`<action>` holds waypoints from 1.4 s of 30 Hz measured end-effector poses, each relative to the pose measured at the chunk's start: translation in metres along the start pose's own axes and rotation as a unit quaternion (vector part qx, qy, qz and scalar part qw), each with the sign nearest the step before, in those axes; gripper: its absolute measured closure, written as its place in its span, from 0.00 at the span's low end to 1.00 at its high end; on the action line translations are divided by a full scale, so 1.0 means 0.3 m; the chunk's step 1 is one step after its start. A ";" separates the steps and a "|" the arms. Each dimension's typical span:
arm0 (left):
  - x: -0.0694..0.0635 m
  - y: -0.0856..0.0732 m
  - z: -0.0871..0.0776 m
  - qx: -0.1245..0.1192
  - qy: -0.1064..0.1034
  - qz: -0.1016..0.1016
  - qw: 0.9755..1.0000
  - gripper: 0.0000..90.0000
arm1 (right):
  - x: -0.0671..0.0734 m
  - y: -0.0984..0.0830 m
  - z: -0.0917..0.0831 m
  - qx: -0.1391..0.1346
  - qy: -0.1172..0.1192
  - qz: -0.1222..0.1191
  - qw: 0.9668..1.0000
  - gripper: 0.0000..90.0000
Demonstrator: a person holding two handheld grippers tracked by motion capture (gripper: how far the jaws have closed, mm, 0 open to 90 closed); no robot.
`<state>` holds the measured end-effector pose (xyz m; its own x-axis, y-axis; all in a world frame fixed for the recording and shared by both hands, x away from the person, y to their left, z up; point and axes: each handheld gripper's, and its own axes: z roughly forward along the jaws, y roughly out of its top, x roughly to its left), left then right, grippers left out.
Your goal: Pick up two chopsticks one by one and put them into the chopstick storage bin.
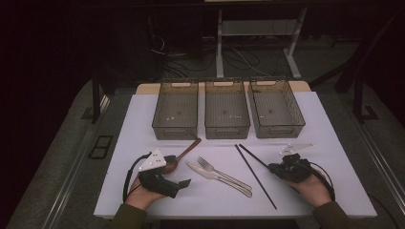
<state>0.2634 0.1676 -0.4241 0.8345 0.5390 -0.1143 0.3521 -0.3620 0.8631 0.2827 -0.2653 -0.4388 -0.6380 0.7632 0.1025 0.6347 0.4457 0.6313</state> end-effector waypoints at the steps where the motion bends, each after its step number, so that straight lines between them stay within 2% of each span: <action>1: 0.000 0.000 0.000 0.000 0.000 -0.001 1.000 0.00 | -0.002 -0.001 -0.006 -0.004 0.000 0.001 1.000 0.94; 10: -0.012 0.001 -0.004 0.003 -0.003 0.004 1.000 0.00 | -0.016 -0.005 -0.052 -0.027 0.003 0.002 1.000 0.94; 17: -0.023 -0.007 -0.013 0.000 -0.002 -0.001 1.000 0.00 | -0.020 -0.004 -0.088 -0.045 0.002 0.004 0.999 0.94; 23: -0.017 -0.014 -0.021 0.000 -0.001 -0.002 1.000 0.00 | -0.021 0.002 -0.118 -0.059 0.009 0.009 0.998 0.94; 27: -0.007 -0.020 -0.018 -0.004 0.000 -0.006 1.000 0.00 | -0.016 0.014 -0.133 -0.068 0.020 0.011 0.997 0.94; 32: -0.002 -0.021 -0.020 -0.009 0.001 -0.007 1.000 0.00 | -0.002 0.036 -0.152 -0.082 0.027 0.000 0.996 0.94; 42: 0.009 -0.017 0.004 0.005 -0.006 0.010 1.000 0.00 | 0.009 0.097 -0.158 -0.101 0.033 -0.005 0.994 0.94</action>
<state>0.2644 0.1699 -0.4293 0.8463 0.5226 -0.1033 0.3400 -0.3805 0.8601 0.2788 -0.2723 -0.3837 -0.6752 0.7241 0.1407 0.5312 0.3450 0.7738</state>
